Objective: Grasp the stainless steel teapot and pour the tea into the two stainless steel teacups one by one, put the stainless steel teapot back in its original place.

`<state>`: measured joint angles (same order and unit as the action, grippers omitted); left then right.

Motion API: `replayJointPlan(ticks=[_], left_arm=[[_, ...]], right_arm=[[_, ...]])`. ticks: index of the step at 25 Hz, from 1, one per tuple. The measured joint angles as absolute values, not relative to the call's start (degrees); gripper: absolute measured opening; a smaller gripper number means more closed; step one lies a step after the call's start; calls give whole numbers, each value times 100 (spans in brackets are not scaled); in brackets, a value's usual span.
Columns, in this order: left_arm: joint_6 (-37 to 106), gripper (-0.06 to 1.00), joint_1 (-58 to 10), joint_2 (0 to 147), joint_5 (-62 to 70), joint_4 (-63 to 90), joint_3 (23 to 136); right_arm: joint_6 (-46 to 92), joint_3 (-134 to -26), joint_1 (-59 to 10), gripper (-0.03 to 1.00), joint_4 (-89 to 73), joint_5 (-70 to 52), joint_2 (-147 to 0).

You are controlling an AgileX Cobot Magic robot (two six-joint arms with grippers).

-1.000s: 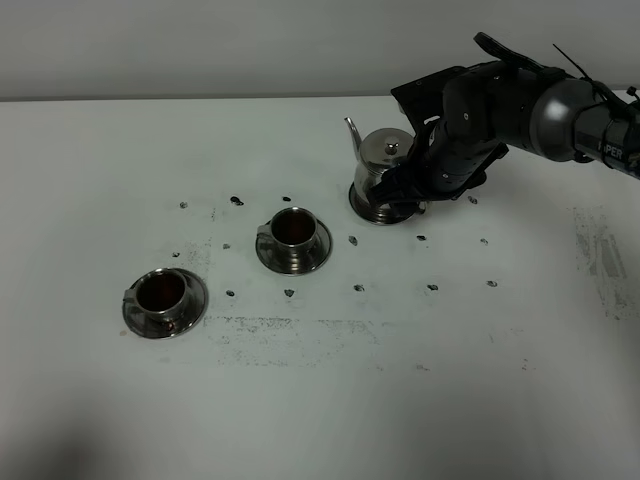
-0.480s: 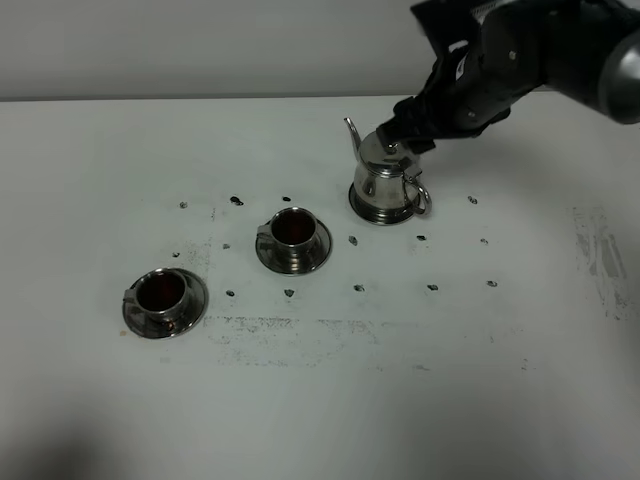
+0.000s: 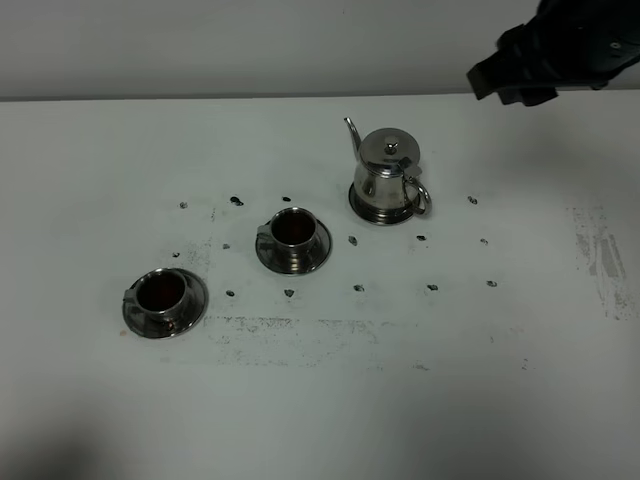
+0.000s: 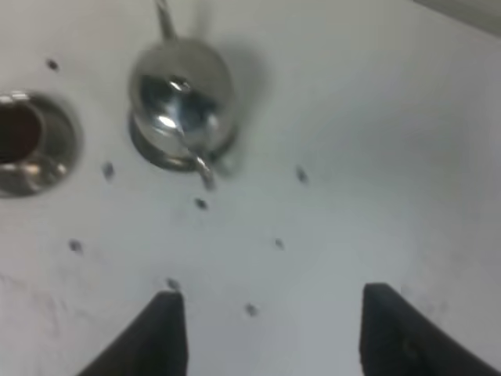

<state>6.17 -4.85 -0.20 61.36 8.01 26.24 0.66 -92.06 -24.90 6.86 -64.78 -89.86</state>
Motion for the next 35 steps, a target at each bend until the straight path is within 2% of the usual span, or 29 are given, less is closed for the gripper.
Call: replayJointPlan(ticks=[3,7,15,27,35], left_arm=[[617,33,-485,-20,6136,796,2624],[617,33,-485,-20,6136,430,2624],[617,33,-485,-20,6136,240,2624],[617,33,-485,-20,6136,227,2624],[617,33,-485,-20,6136,226,2624]], right_arm=[[66,-8783,-2364,45,597,-6354,-8558],[61,-7609,-2071,43,120,-5901,-7792],[61,-5929,-1397,38,0,-5806,-6225],[61,-4385,-1276,34,-108,-6227,-2489],[61,-3162,-1251,32,-163,-6274,-1157]])
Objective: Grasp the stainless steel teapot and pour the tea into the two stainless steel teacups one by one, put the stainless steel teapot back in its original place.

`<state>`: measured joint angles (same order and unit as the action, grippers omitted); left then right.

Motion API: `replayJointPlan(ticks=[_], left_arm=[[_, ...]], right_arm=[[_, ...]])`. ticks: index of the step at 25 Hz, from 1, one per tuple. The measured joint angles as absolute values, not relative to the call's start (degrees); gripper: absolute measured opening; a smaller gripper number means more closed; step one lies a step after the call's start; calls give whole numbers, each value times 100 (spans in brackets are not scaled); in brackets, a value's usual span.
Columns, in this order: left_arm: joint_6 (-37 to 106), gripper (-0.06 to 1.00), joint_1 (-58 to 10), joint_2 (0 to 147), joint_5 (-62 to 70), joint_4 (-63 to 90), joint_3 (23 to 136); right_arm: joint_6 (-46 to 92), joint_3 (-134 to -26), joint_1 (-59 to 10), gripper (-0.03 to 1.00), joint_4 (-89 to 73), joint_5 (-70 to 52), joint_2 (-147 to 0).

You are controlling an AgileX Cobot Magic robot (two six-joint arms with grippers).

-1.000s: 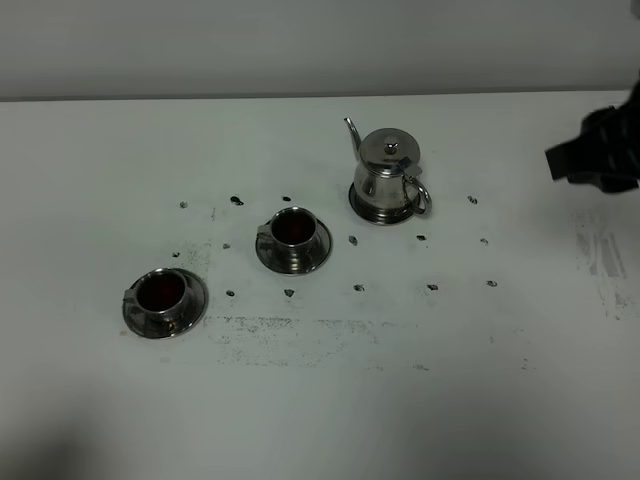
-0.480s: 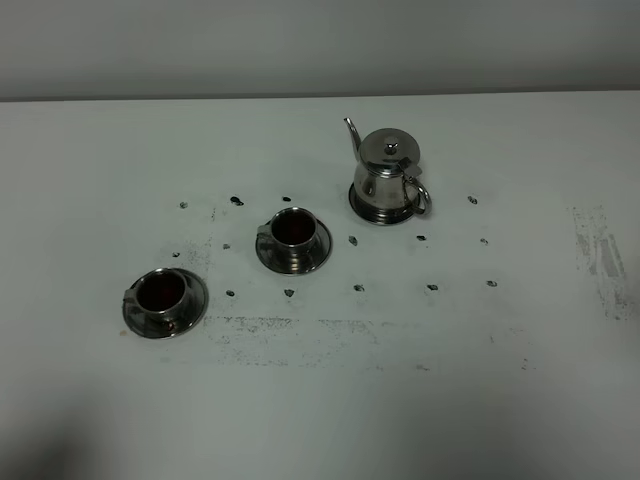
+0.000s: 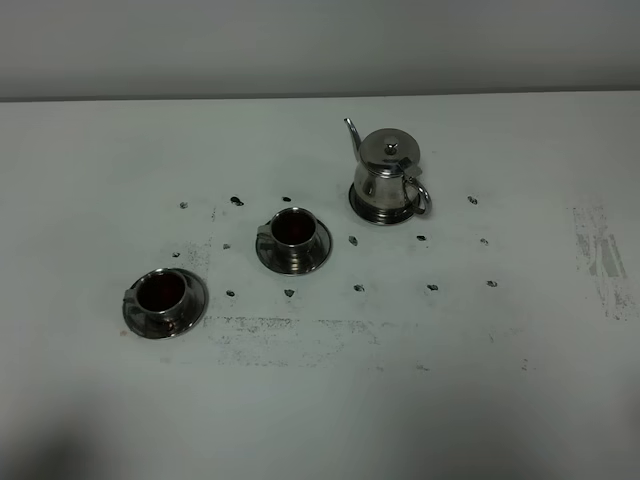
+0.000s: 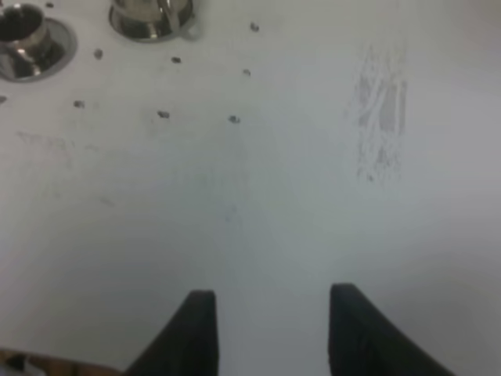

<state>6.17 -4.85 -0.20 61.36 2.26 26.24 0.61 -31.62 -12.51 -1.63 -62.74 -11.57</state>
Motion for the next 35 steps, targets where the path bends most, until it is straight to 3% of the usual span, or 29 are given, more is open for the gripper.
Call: replayJointPlan(ticks=[12,35], left_arm=[[617,33,-485,-20,6136,221,2624],[617,33,-485,-20,6136,221,2624]], right_arm=[[0,-2992,-724,32,-158,-6353,-221],[0,-2992,-657,32,-158,-6365,42]])
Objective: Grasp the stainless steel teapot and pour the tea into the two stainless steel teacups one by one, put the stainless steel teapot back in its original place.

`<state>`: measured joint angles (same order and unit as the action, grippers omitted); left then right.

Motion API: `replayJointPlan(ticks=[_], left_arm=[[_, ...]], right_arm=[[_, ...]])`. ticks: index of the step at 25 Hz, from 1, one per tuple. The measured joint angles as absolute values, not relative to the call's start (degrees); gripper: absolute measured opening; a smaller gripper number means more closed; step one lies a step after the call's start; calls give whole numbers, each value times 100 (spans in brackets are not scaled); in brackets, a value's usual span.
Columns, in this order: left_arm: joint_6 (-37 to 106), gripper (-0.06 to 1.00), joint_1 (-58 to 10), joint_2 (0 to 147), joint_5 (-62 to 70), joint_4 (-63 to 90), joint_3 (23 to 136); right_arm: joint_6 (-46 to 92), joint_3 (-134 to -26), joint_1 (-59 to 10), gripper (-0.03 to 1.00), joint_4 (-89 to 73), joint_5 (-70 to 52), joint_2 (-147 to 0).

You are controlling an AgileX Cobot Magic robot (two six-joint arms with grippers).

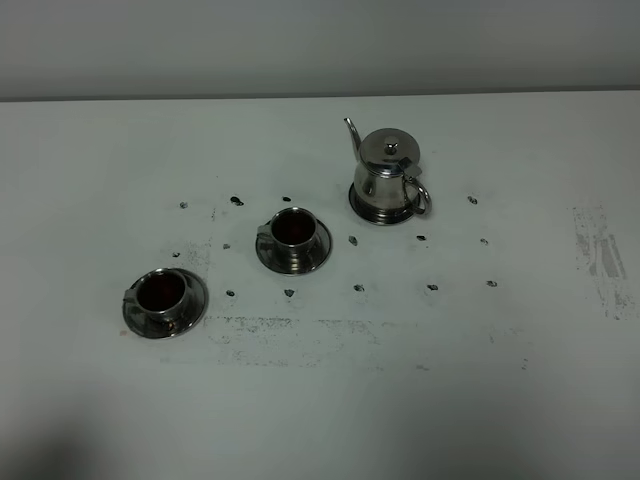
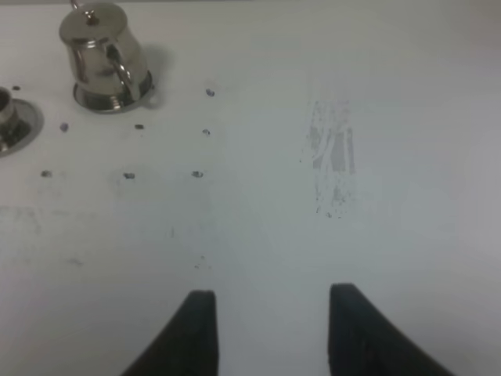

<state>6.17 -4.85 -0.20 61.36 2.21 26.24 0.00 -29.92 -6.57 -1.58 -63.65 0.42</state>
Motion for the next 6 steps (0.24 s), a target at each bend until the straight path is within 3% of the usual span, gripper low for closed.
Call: replayJointPlan(ticks=[6], left_arm=[[617,33,-485,-20,6136,221,2624]], right_arm=[[0,-2992,-657,32,-158,-6365,42]])
